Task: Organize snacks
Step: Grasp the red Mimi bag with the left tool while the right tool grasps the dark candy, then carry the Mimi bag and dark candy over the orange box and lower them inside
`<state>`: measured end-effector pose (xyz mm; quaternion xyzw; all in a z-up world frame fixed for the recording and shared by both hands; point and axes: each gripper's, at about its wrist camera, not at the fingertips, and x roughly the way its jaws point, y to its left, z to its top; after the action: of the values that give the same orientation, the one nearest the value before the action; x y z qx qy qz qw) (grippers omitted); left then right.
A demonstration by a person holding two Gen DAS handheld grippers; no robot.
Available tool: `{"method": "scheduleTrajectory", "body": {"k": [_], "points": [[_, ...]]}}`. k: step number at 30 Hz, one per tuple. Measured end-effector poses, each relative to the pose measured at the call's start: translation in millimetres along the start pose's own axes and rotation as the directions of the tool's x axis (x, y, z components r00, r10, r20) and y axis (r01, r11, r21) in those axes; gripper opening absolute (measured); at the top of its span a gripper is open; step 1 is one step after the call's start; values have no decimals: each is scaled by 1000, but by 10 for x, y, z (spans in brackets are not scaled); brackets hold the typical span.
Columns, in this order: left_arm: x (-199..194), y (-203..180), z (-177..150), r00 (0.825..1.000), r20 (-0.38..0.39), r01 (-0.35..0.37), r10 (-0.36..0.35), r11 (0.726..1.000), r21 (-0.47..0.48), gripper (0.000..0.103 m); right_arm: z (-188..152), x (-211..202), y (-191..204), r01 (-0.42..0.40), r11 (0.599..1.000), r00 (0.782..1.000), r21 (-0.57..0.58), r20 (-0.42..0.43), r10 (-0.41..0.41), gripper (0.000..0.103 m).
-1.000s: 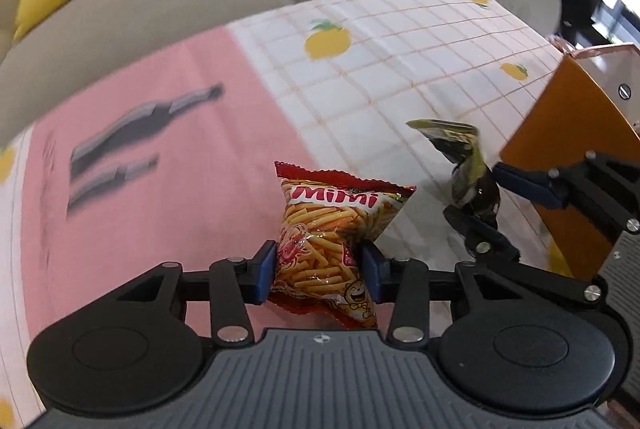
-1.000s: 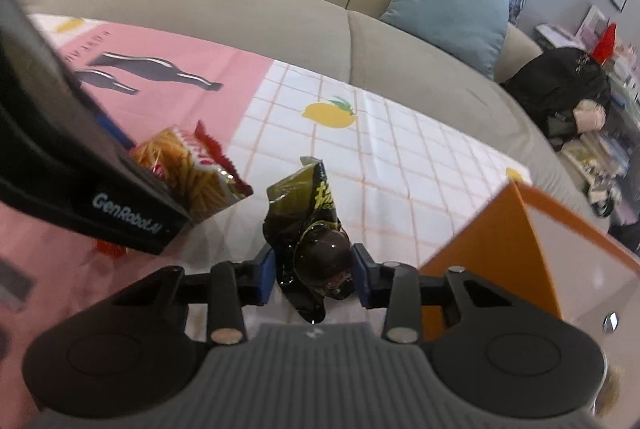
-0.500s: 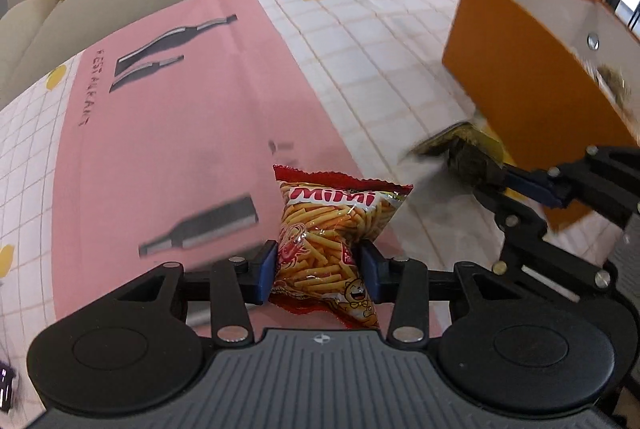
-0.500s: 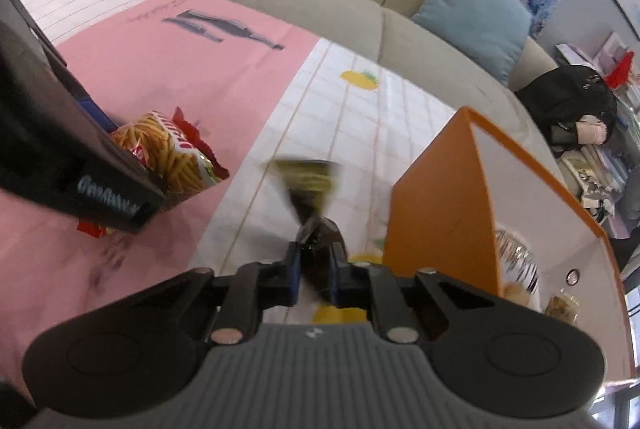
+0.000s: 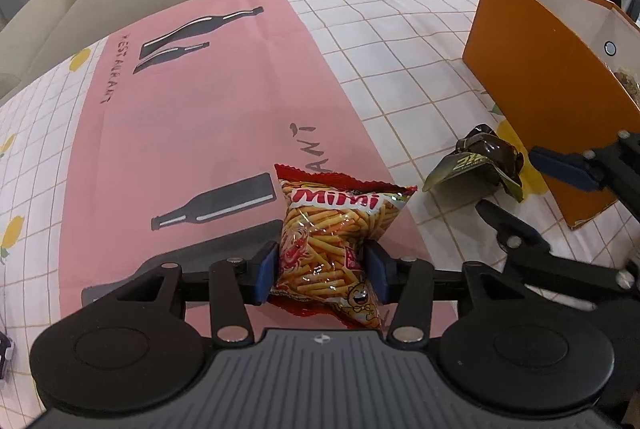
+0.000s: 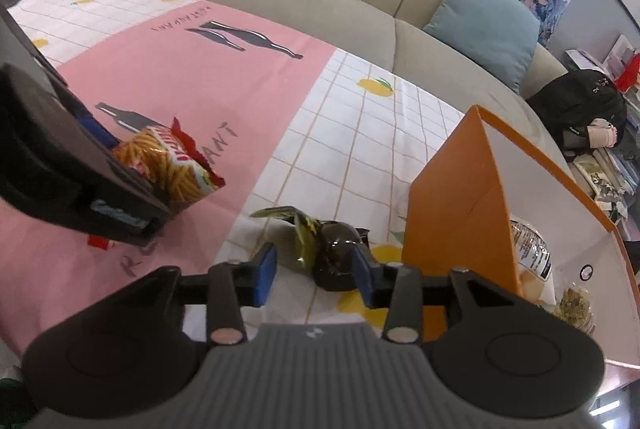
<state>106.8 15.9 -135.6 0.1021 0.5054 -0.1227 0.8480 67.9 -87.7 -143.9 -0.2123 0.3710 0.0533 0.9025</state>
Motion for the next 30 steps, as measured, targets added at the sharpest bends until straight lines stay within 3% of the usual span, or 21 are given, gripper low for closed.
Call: {"method": "scheduleTrajectory", "body": {"k": [4, 10, 14, 19, 22, 30], "points": [[21, -27, 7, 1000, 25, 10, -11, 1000, 24, 72, 3, 154, 25, 44, 998, 999, -36, 4, -44, 44], [81, -53, -6, 998, 48, 28, -30, 999, 36, 77, -5, 281, 30, 53, 998, 999, -42, 8, -52, 47], [125, -21, -15, 999, 42, 34, -34, 999, 17, 76, -24, 331, 48, 59, 997, 998, -59, 2, -59, 47], [180, 24, -27, 999, 27, 41, -41, 999, -18, 69, -31, 357, 59, 71, 996, 997, -58, 25, -70, 43], [177, 21, -20, 999, 28, 42, -41, 999, -19, 64, -40, 377, 65, 85, 994, 996, -65, 22, -84, 34], [166, 27, -6, 999, 29, 38, -37, 998, -40, 59, -18, 350, -37, 34, 999, 999, 11, 2, -34, 33]]}}
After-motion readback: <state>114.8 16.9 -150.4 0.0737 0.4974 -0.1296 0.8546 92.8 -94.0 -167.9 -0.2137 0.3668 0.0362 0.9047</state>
